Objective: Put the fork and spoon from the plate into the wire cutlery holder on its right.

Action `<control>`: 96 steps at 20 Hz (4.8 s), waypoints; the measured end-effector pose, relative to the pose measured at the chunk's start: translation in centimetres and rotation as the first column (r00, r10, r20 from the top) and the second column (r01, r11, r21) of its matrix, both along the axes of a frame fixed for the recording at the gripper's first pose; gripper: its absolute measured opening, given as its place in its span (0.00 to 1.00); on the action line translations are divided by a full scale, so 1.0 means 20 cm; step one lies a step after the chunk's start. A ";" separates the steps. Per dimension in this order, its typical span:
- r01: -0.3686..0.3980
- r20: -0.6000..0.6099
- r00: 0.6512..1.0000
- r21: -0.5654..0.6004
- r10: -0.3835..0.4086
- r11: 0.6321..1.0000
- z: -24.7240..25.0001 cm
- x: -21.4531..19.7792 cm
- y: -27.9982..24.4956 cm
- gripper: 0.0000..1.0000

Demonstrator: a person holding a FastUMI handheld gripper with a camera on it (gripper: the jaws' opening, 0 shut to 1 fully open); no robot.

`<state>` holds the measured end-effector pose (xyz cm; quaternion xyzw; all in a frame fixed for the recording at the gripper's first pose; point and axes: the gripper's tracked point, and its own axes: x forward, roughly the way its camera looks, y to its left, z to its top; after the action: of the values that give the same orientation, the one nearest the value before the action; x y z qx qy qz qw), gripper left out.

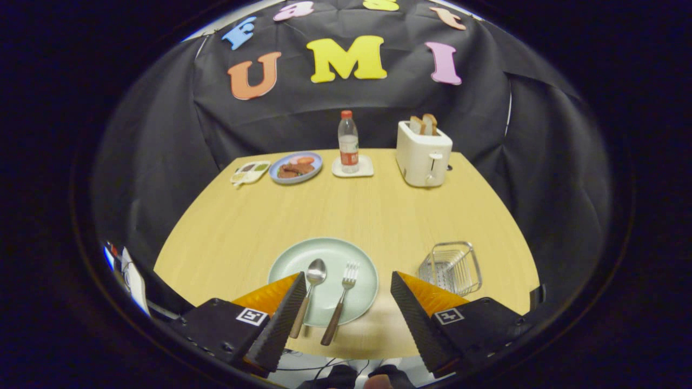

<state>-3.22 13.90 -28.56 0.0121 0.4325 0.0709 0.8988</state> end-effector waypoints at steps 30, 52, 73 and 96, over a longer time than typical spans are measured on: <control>-0.071 -0.424 0.905 -0.095 0.024 0.993 -0.45 -0.07 0.04 0.04; 0.102 -0.658 0.745 -0.049 -0.109 0.994 0.06 -0.05 -0.82 0.04; 0.208 -0.742 0.653 -0.017 -0.152 0.978 -0.09 0.07 -0.80 0.27; -0.038 -0.229 0.972 0.065 0.052 0.997 -0.25 -0.14 0.25 0.97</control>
<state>-5.94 18.87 -33.47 0.0374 0.5319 0.1022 0.8398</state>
